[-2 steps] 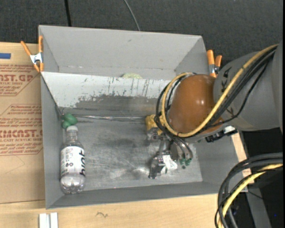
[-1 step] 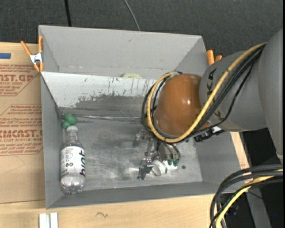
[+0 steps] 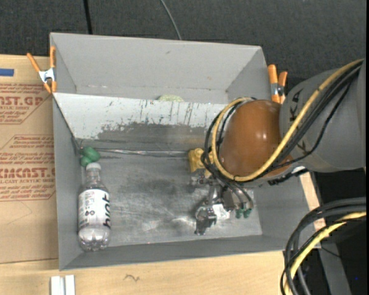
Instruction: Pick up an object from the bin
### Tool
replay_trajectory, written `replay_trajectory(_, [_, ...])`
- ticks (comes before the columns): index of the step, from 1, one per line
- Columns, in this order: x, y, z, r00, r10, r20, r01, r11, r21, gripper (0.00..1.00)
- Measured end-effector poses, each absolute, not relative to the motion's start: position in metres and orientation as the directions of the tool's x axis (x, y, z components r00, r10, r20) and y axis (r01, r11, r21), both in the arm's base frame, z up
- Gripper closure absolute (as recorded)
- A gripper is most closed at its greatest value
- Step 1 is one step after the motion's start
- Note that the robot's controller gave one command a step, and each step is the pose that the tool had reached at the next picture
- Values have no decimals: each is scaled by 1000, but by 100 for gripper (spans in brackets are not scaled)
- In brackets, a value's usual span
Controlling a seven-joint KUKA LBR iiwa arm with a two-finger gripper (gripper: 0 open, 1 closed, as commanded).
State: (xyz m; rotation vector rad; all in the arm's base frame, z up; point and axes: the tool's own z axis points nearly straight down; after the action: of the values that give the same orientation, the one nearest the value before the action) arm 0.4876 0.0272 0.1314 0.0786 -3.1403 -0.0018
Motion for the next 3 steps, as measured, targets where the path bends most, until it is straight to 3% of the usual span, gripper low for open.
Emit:
replay_trajectory(1, [484,-40,70,-990,-139,-9,-139,990,0,0])
replay_trajectory(2, [486,-45,73,-991,-130,-6,-130,991,2,100])
replay_trajectory(3, [486,-45,72,-991,-130,-6,-130,991,2,100])
